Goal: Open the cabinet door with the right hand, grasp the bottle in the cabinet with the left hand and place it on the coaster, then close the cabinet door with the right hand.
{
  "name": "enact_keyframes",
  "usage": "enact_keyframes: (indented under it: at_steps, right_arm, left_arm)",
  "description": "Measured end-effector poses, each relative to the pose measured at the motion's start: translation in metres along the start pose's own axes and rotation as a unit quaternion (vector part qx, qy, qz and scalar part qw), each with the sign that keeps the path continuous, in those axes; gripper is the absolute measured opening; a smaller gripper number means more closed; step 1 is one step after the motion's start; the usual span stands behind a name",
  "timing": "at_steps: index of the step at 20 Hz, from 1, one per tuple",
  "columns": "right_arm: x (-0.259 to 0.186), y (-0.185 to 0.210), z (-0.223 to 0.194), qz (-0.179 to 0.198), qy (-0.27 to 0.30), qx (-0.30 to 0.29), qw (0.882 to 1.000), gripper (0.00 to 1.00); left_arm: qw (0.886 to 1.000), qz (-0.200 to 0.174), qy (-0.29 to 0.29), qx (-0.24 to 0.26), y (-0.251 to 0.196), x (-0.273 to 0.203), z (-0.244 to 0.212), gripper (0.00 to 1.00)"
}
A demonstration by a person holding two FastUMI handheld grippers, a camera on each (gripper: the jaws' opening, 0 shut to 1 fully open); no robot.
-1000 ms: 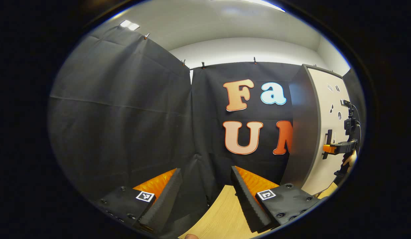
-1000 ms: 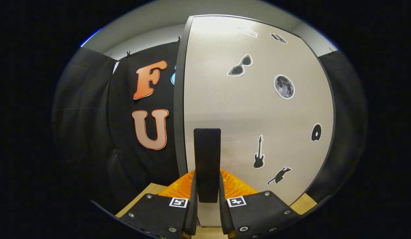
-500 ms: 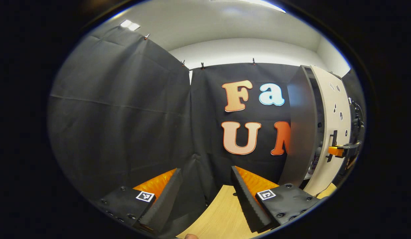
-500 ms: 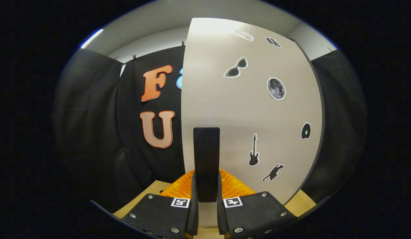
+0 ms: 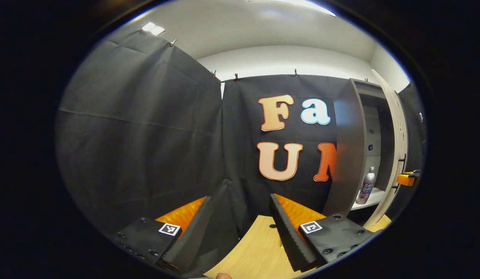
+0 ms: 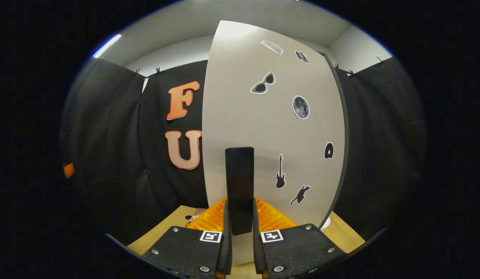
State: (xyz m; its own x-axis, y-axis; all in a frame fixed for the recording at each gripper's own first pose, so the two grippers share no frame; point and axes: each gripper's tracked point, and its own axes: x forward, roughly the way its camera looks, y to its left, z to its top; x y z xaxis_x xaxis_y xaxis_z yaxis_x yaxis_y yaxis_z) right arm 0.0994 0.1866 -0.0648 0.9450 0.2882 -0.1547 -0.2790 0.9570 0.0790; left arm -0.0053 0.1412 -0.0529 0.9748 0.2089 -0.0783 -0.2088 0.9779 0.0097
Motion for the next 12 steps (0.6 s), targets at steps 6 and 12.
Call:
enact_keyframes:
  at_steps: [6, 12]
  right_arm:
    - [-0.045, -0.036, -0.002, -0.013, -0.002, -0.001, 1.000, 0.22]
    - [-0.088, -0.076, -0.003, -0.034, -0.005, -0.007, 0.999, 0.15]
  left_arm:
    - [1.000, -0.027, -0.006, 0.001, -0.006, -0.003, 0.003, 0.96]
    - [0.998, -0.065, 0.001, -0.004, -0.018, -0.011, 0.010, 0.96]
